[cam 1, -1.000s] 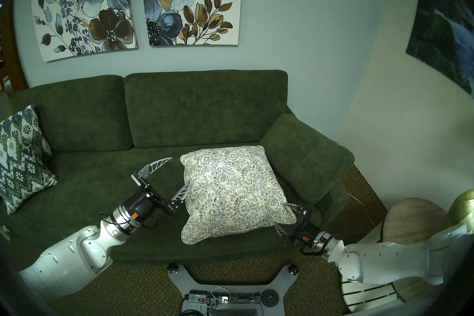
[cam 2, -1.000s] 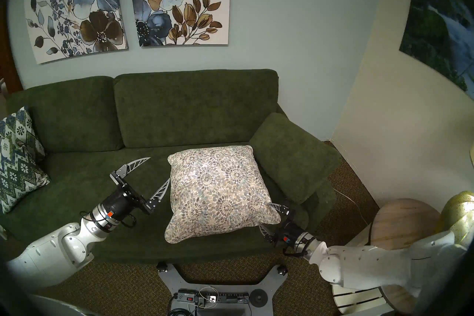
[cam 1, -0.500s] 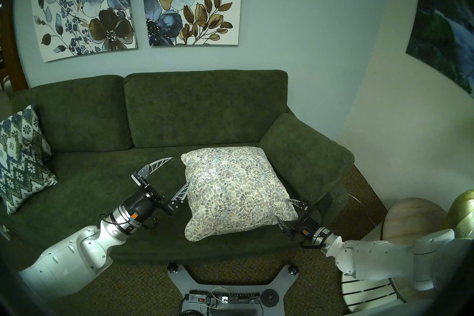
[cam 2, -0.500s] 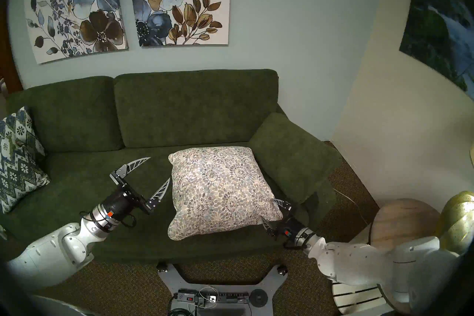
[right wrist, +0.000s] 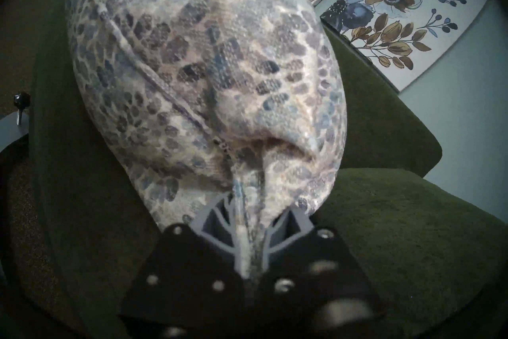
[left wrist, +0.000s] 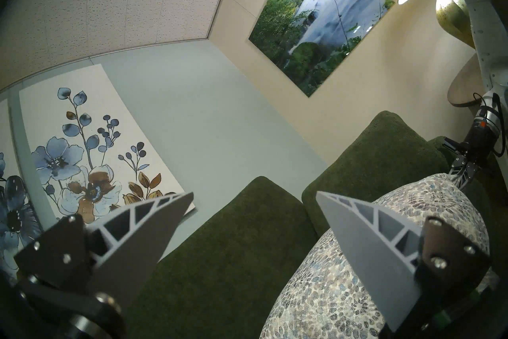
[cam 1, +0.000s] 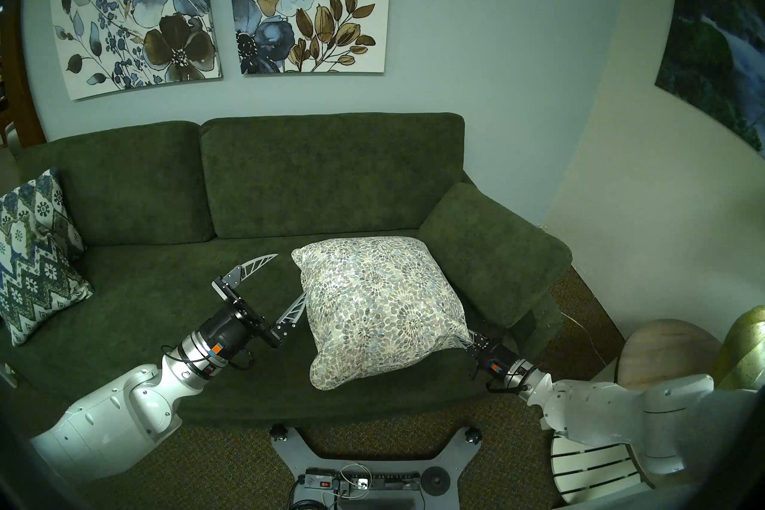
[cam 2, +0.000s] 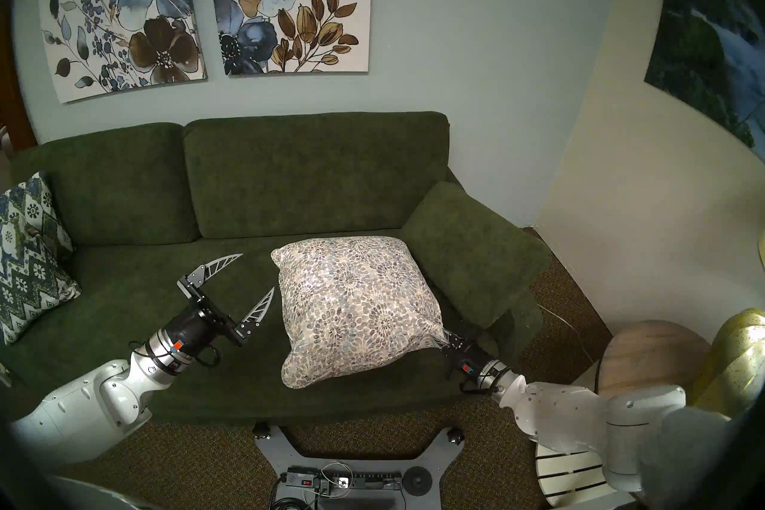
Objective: Fluff a cushion
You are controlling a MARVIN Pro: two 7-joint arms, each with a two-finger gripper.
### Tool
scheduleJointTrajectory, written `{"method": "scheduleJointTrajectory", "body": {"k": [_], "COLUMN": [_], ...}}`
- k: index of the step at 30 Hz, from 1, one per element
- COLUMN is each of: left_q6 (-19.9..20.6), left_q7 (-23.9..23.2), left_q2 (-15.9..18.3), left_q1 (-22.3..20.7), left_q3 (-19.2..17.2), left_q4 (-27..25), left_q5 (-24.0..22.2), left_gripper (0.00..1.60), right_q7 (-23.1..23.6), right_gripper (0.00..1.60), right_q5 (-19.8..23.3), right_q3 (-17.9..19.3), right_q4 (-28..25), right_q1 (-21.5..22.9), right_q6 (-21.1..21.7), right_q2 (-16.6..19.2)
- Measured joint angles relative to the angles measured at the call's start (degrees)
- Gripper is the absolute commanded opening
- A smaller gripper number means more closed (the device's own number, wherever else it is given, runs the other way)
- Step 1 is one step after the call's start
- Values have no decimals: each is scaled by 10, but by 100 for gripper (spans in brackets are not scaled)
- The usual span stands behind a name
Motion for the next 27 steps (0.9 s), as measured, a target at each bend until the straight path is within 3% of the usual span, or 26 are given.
{"method": "scheduleJointTrajectory", "body": {"k": [17, 27], "left_q6": [3, 44], "left_q7": [1, 8], "left_q2": [1, 4], "left_q1": [2, 58], "left_q3": [0, 9], "left_q4": [-4, -67], "left_q5": [4, 82], "left_gripper": [160, 160], "right_q7": [-79, -88], "right_gripper": [0, 0], "right_q5": [-39, -46], "right_q3": [3, 4], "right_q4": [96, 104], "right_q1": [-9, -9], "right_q6": [-39, -39], "right_q2": [-70, -79]}}
